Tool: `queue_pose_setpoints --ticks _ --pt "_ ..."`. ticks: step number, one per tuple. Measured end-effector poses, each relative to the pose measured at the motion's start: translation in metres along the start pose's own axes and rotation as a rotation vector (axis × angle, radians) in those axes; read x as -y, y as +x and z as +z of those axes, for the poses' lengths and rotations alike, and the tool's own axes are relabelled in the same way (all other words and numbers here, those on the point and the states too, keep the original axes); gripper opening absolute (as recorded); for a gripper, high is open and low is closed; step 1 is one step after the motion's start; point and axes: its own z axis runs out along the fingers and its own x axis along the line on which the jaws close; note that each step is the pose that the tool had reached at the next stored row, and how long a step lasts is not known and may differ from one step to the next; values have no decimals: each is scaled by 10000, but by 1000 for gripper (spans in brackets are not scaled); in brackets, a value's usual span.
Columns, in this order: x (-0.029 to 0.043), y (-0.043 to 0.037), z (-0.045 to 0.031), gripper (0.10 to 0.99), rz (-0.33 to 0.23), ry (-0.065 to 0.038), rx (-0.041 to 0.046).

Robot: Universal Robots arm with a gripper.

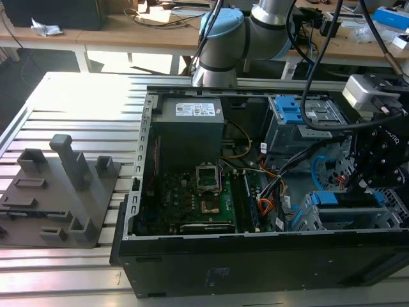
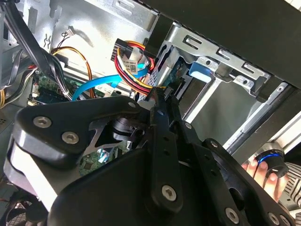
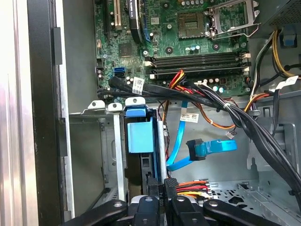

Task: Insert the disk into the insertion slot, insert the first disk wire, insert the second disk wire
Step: 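Insert the first disk wire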

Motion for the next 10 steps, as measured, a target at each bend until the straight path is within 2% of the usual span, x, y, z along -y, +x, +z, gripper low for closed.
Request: queue_pose_setpoints --ticks 4,10 --pt "-5 8 -116 165 1 0 -4" --pt "1 15 -118 165 -2 1 -4"
